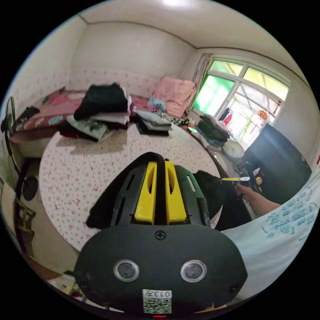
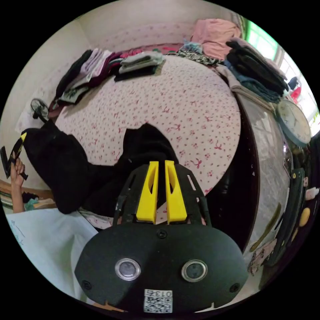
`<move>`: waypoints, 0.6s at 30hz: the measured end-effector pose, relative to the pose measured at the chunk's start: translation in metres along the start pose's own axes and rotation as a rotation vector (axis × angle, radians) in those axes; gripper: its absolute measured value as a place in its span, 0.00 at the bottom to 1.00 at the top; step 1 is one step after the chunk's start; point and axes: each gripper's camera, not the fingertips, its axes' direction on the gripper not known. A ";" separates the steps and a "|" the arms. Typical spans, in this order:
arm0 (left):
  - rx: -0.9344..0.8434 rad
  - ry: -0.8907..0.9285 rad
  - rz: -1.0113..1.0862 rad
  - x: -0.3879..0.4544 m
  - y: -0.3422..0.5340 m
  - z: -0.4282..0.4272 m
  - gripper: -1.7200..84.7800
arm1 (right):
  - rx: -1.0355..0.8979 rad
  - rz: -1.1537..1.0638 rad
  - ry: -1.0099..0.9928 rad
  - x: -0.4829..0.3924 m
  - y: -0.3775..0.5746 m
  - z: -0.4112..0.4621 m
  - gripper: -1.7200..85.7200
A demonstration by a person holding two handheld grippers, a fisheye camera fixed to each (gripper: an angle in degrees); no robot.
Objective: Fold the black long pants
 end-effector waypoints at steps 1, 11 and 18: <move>-0.017 0.004 -0.040 -0.006 0.006 0.009 0.07 | -0.028 -0.035 0.028 -0.007 -0.001 0.007 0.09; 0.064 -0.227 -0.104 -0.020 0.026 -0.044 0.16 | 0.315 -0.516 -0.090 -0.091 -0.008 -0.043 0.15; -0.030 -0.121 -0.464 -0.077 0.085 -0.038 0.21 | 0.126 -0.736 -0.395 -0.156 -0.037 0.013 0.17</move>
